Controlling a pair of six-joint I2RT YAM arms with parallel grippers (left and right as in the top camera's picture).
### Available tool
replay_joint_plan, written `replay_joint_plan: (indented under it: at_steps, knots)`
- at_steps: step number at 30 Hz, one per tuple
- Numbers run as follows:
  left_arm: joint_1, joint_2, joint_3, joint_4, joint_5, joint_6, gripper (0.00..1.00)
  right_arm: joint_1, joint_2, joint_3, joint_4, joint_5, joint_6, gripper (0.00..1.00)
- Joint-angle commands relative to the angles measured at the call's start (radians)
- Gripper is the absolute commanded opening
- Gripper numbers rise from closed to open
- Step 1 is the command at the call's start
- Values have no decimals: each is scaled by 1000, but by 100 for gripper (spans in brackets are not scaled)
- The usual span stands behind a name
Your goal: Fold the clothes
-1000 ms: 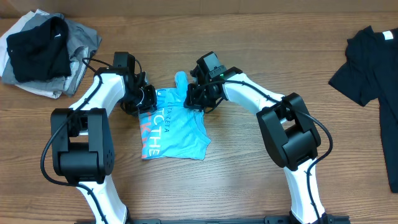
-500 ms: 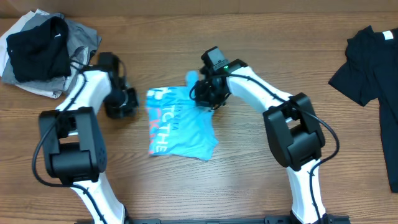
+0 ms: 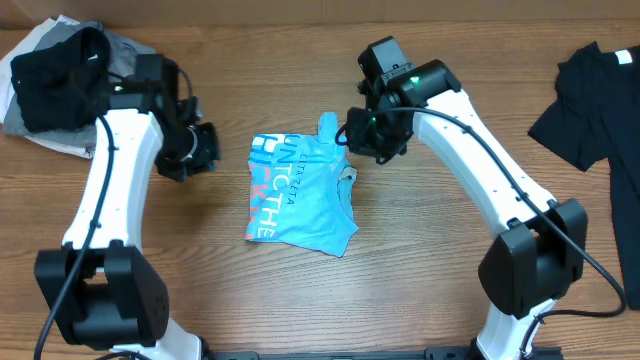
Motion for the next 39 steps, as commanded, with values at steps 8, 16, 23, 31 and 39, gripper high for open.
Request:
replay_joint_plan:
  at_steps: [8,16,23,31,39]
  knots:
    - [-172,25,-203,130,134,22,4,71,5,-203,146,-204,-69,4]
    - [-177,106,-304,236,175,29,4,72,7,-408,407,-342,-43,4]
    - [-177,194,-333,318,175,29,4,70,11,-542,550,-339,-26,4]
    - [-176,295,-333,275,90,29,4,18,31,-577,517,-254,18,4]
    - [-143,295,-333,198,-65,-42,4,-27,52,-577,493,-197,20,4]
